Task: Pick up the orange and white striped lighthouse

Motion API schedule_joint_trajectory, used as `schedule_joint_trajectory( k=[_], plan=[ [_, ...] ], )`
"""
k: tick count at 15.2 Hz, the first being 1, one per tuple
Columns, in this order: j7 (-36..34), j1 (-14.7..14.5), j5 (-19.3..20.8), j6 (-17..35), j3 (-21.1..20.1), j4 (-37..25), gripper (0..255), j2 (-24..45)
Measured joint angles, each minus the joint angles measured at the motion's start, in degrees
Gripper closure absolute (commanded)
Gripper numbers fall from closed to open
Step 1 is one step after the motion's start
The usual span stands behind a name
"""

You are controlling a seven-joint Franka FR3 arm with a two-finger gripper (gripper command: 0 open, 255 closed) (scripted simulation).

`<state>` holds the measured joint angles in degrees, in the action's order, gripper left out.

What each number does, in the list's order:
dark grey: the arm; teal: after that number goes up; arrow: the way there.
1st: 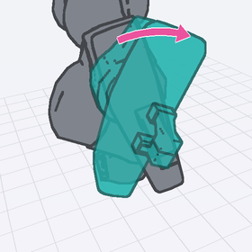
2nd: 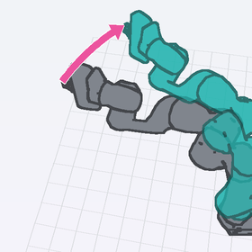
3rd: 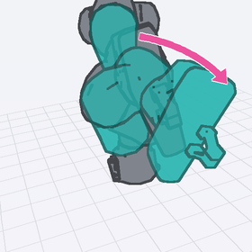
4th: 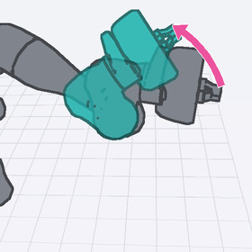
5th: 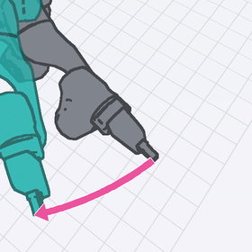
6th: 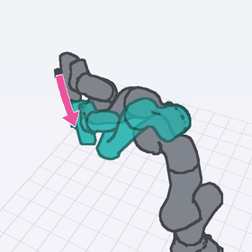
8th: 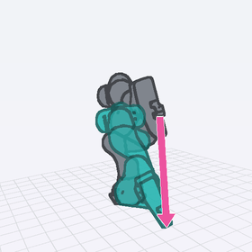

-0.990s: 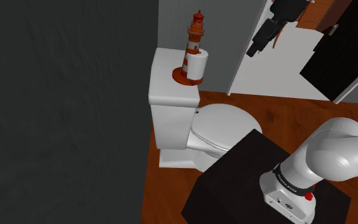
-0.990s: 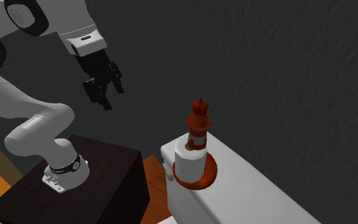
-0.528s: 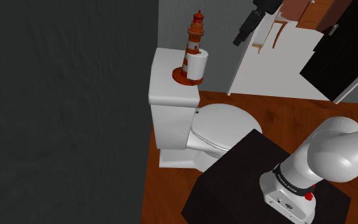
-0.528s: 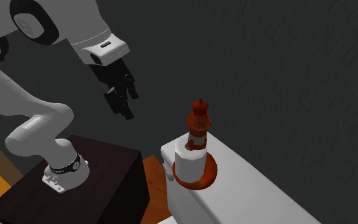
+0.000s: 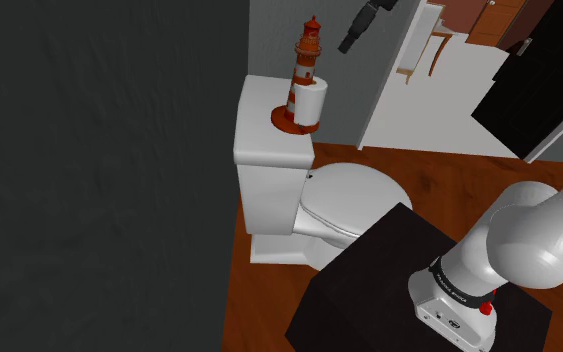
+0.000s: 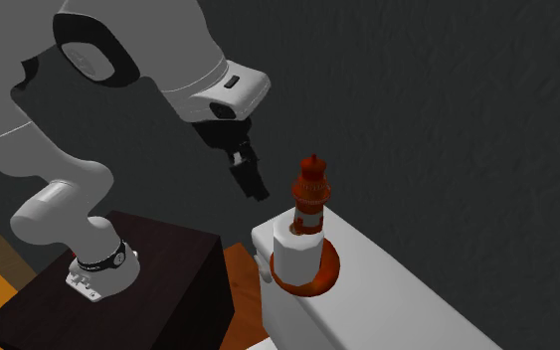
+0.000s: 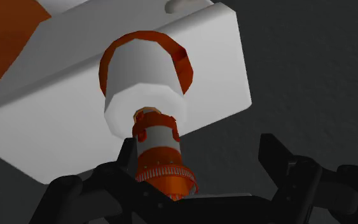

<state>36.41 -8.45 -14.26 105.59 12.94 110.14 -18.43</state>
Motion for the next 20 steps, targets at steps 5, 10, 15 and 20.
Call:
schedule_joint_trajectory(
  k=[5,10,15,20],
  plan=[
    [10.3,-1.6,-6.7,-1.4,3.6,-10.7,0,10.8],
    [12.5,-1.7,-7.7,1.7,3.7,-7.9,0,11.5],
    [13.1,-1.7,-7.9,3.5,3.6,-5.9,255,11.3],
    [13.2,-1.8,-7.9,3.5,3.6,-5.8,255,11.2]
  ],
)
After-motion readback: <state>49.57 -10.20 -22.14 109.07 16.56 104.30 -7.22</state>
